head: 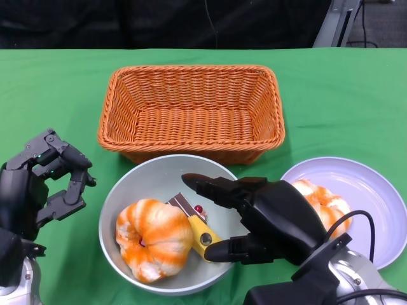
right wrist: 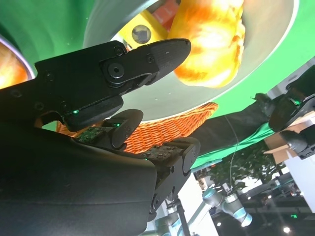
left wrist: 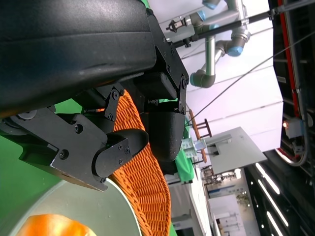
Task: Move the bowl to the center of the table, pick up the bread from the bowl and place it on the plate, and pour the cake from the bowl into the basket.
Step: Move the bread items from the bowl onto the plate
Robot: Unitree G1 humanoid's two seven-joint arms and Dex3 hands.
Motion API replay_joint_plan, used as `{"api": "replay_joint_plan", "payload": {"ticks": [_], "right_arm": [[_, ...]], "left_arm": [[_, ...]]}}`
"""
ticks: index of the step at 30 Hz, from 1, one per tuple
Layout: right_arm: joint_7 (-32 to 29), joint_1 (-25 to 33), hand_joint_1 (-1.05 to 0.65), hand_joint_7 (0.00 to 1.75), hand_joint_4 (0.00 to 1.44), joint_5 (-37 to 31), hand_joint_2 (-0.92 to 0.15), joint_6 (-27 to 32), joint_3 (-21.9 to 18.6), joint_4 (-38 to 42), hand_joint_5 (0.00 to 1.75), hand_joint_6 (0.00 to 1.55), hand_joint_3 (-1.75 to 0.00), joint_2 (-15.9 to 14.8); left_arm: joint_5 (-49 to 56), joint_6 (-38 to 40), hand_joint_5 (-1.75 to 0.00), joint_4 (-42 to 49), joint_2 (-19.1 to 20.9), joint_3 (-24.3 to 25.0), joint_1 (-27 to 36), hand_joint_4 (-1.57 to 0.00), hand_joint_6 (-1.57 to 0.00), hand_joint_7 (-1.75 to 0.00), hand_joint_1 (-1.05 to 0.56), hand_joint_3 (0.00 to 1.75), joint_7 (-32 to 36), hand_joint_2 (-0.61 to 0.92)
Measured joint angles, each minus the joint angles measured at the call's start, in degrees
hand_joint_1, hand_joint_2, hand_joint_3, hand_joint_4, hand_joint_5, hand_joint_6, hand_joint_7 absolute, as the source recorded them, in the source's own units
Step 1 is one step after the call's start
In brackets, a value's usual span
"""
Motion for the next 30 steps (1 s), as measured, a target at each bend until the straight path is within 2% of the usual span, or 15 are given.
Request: {"api": "replay_joint_plan", "payload": {"ticks": [16, 30], "right_arm": [[1.6, -2.95, -0.84, 0.0, 0.55, 0.65, -0.92, -1.18, 2.87, 3.95, 0.0, 0.34, -0.12, 0.99], [4.02, -7.46, -0.84, 0.0, 0.49, 0.23, -0.92, 0.62, 5.41, 9.19, 0.0, 0.34, -0.16, 2.73]], "left_arm": [[0.87, 0.03, -1.57, 0.69, 0.02, -0.04, -0.03, -0.78, -0.73, -1.46, -0.09, 1.04, 0.97, 0.6], [-0.89, 0.18, -1.63, 0.7, 0.02, 0.0, -0.44, -0.8, -0.74, -1.46, -0.09, 0.95, 0.33, 0.65]]}}
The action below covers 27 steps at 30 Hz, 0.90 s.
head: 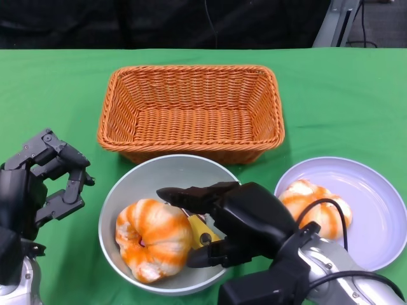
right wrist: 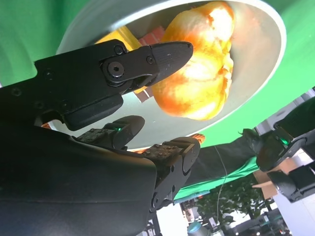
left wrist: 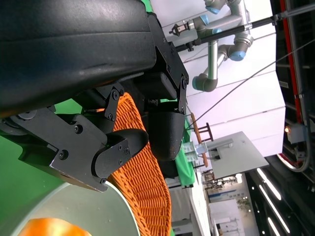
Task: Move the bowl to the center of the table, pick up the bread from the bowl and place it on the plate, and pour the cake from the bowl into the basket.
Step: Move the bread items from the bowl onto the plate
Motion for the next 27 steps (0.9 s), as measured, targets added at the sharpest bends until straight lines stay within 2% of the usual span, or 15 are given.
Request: {"api": "replay_joint_plan", "payload": {"ticks": [10, 21, 27], "right_arm": [[1.68, -3.66, -0.88, 0.01, 0.45, -0.86, -0.92, 2.6, 2.06, 4.81, 0.0, 0.34, -0.18, 0.93], [3.18, -7.43, -0.94, 0.0, 0.34, -2.51, -0.92, 4.49, 5.08, 8.55, 0.0, 0.34, -0.2, 1.23], [4.81, -8.04, -0.95, 0.0, 0.29, -2.63, -0.92, 6.04, 5.74, 8.69, 0.0, 0.32, -0.21, 1.5]], "left_arm": [[-2.59, 0.35, -1.58, -2.24, 0.0, 0.32, -0.2, -0.83, -0.75, -1.48, -0.07, 0.89, -0.74, 0.7], [-2.09, -0.08, -1.56, -3.32, -0.01, 0.73, -0.2, -0.84, -0.75, -1.53, -0.04, 1.0, -0.57, 0.64], [-1.69, -0.04, -1.56, -3.54, -0.01, 0.89, -0.17, -0.84, -0.73, -1.53, -0.04, 1.01, 0.36, 0.64]]}}
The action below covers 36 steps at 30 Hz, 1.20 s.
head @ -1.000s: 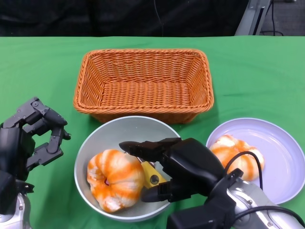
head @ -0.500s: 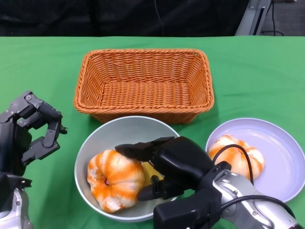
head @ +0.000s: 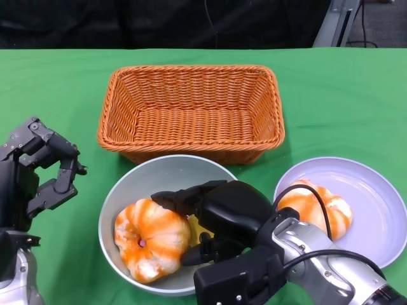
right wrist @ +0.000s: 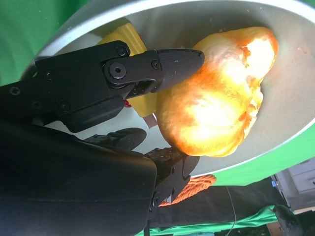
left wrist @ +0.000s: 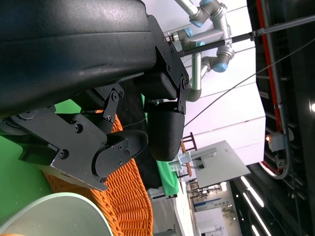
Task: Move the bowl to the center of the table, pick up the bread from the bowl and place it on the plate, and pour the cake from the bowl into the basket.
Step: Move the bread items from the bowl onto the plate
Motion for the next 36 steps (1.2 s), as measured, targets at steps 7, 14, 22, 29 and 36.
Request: {"api": "replay_joint_plan", "payload": {"ticks": [7, 14, 22, 29, 36], "right_arm": [[0.29, -0.21, -0.96, 0.0, 0.27, -0.16, -0.92, 1.14, 1.16, -0.05, 0.0, 0.31, -0.23, 0.23], [-7.98, -0.23, -0.96, 0.02, 0.32, -2.47, -0.92, -0.62, 2.78, 1.96, 0.02, 0.35, -0.22, 0.18], [-32.18, -2.71, -0.9, 0.03, 0.34, -13.79, -0.92, -7.35, 7.86, 10.0, 0.03, 0.46, -0.13, -2.44], [-41.88, -5.21, -0.88, 0.02, 0.39, -17.48, -0.92, -11.72, 9.54, 14.82, 0.04, 0.49, -0.08, -4.68], [-42.37, -7.55, -0.88, 0.01, 0.39, -18.1, -0.92, -14.8, 9.93, 16.2, 0.04, 0.49, -0.07, -6.73]], "left_arm": [[0.01, 0.05, -1.57, -0.44, 0.0, -0.01, 0.02, -0.83, -0.72, -1.54, -0.05, 1.0, 0.0, 0.64], [-0.06, 0.15, -1.56, -0.44, -0.01, 0.01, 0.01, -0.84, -0.73, -1.53, -0.05, 0.97, -0.01, 0.65], [-0.45, 0.47, -1.57, -0.44, -0.02, 0.04, -0.01, -0.84, -0.73, -1.53, -0.03, 0.97, -0.14, 0.65], [-0.86, 0.58, -1.58, -0.42, -0.03, 0.09, -0.07, -0.83, -0.74, -1.52, -0.04, 0.98, -0.22, 0.65], [-0.82, 0.6, -1.58, -0.21, -0.02, 0.14, -0.07, -0.83, -0.73, -1.54, -0.05, 1.0, -0.21, 0.63]]}}
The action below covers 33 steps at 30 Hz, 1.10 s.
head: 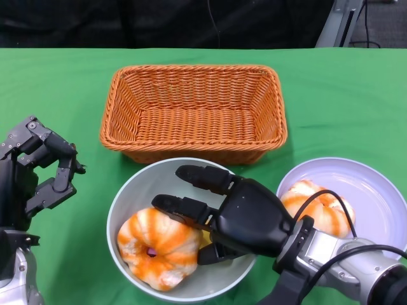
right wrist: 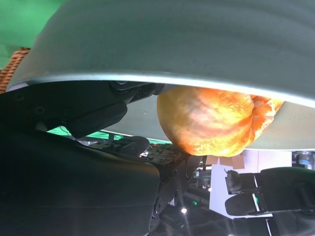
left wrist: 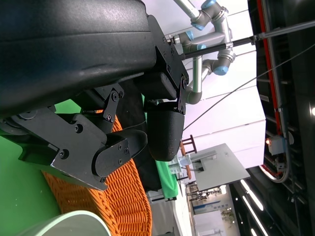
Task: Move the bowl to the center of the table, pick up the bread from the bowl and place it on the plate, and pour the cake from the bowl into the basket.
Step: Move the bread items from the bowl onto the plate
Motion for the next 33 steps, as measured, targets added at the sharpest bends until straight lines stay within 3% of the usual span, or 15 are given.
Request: {"api": "replay_joint_plan", "payload": {"ticks": [7, 18, 23, 29, 30, 33], "right_arm": [[0.33, -0.14, -0.88, 0.0, 0.43, 0.22, -0.92, -0.17, -0.14, 0.16, 0.05, 0.51, -0.03, -0.21], [4.0, 0.79, -0.77, 0.01, 0.56, 3.2, -0.92, 1.37, -1.34, -0.61, 0.07, 0.56, -0.01, 2.03], [5.32, 1.18, -0.65, 0.02, 0.73, 5.01, -0.9, 1.15, -1.51, -0.79, 0.11, 0.6, -0.03, 2.9], [2.84, 1.05, -0.37, 0.04, 0.98, 9.01, -0.91, -5.42, -2.27, 3.98, 0.21, 0.69, -0.01, 4.04], [2.4, 0.95, -0.33, 0.03, 0.98, 9.48, -0.91, -6.48, -2.54, 4.91, 0.36, 0.72, -0.01, 4.18], [1.25, 0.63, -0.25, 0.02, 0.78, 10.29, -0.92, -9.02, -3.08, 7.06, 0.98, 0.8, -0.01, 4.65]], "left_arm": [[0.12, 0.0, -1.57, 0.23, 0.0, 0.0, -0.01, -0.82, -0.73, -1.53, -0.04, 1.01, 0.01, 0.64], [0.56, -0.01, -1.56, 0.58, -0.02, 0.0, -0.04, -0.82, -0.73, -1.5, -0.04, 0.98, 0.05, 0.65], [1.69, -0.01, -1.56, 0.57, -0.14, 0.0, -0.04, -0.83, -0.74, -1.5, -0.03, 0.98, 0.89, 0.66], [2.0, -0.01, -1.57, 0.57, -0.3, 0.1, -0.04, -0.83, -0.73, -1.51, -0.03, 0.97, 1.33, 0.66], [2.0, -0.01, -1.57, 0.57, -0.3, 0.12, -0.04, -0.82, -0.73, -1.51, -0.04, 0.97, 1.34, 0.66], [1.99, -0.01, -1.57, 0.57, -0.3, 0.14, -0.04, -0.82, -0.73, -1.51, -0.03, 0.97, 1.33, 0.66]]}}
